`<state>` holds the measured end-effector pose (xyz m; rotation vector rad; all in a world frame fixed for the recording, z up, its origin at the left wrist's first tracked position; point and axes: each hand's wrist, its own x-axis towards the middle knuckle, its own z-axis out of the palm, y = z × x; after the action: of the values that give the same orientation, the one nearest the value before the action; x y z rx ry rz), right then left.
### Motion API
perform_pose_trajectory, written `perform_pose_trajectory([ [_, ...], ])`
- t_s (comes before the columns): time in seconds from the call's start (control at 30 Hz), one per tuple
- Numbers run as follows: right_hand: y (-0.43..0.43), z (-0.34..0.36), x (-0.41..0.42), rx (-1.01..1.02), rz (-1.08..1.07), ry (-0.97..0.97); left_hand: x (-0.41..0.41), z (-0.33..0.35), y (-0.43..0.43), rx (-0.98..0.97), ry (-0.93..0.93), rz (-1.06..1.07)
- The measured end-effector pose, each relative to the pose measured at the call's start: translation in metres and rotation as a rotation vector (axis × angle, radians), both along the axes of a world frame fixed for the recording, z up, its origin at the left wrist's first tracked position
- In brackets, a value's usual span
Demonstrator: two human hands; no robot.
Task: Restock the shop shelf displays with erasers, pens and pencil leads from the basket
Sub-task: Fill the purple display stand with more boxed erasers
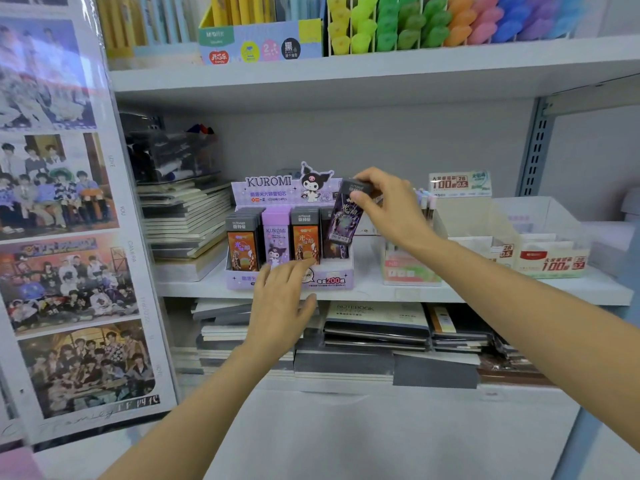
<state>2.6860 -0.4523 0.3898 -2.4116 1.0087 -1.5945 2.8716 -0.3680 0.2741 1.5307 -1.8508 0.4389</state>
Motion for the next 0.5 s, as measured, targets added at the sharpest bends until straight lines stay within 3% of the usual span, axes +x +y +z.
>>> perform_pose_trajectory([
  [0.17,-0.009,-0.016,0.015,0.006,-0.017,0.135,0.003,-0.002,-0.003,0.024,-0.114,0.051],
  [0.5,-0.020,0.002,0.016,0.160,-0.016,0.417,0.003,-0.005,-0.006,-0.008,-0.119,0.066],
])
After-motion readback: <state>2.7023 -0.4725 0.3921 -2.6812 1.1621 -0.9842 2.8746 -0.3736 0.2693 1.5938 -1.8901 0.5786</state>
